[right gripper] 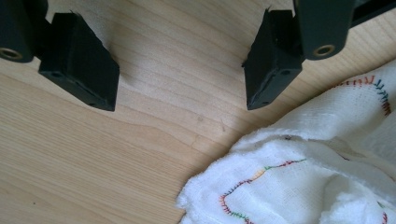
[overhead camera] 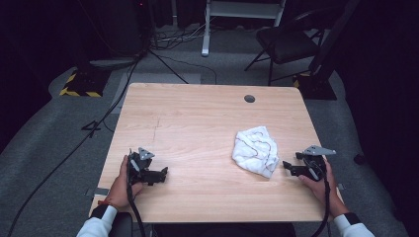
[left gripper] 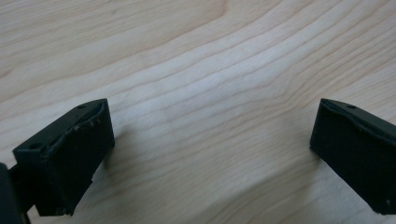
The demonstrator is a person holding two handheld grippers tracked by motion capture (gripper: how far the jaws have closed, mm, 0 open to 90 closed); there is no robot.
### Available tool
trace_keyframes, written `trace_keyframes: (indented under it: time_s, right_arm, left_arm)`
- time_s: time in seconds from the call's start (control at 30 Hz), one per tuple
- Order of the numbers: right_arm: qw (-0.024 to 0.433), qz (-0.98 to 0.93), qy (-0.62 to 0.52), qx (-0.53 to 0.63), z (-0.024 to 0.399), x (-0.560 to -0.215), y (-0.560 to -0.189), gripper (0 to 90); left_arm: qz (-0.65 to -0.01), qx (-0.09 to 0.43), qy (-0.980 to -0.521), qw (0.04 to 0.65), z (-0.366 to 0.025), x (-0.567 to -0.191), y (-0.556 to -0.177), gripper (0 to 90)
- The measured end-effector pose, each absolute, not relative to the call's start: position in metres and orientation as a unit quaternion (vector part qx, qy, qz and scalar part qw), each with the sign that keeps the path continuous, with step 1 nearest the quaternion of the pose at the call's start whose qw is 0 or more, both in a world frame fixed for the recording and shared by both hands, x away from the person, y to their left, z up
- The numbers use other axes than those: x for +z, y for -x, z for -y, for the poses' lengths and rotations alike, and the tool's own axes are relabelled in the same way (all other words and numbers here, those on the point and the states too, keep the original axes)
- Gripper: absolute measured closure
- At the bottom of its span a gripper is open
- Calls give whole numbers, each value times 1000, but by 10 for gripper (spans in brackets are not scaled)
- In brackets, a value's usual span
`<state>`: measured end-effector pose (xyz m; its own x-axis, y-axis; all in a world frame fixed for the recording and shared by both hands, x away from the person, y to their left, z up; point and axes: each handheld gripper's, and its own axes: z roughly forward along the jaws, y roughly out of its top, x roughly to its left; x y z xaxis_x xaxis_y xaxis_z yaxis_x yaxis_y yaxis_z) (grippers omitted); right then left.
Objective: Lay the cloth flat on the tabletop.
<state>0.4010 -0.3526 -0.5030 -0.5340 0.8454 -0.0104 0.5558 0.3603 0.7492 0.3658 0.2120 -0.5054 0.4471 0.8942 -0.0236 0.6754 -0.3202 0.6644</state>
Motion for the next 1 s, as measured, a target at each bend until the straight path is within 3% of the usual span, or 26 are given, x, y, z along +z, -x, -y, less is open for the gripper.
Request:
trace_keyframes:
  time_s: [0.4, 0.77, 1.0]
  right_arm:
    - [199, -816, -409, 356, 331, -502, -407, 256]
    - [168, -839, -369, 363, 299, -501, -424, 274]
    - [177, -854, -327, 363, 270, -500, -420, 310]
  left_arm:
    - [-357, 126, -865, 329, -184, -505, -378, 3]
    - [-340, 119, -872, 333, -175, -505, -382, 3]
    - [-316, 110, -881, 335, -154, -504, -390, 2]
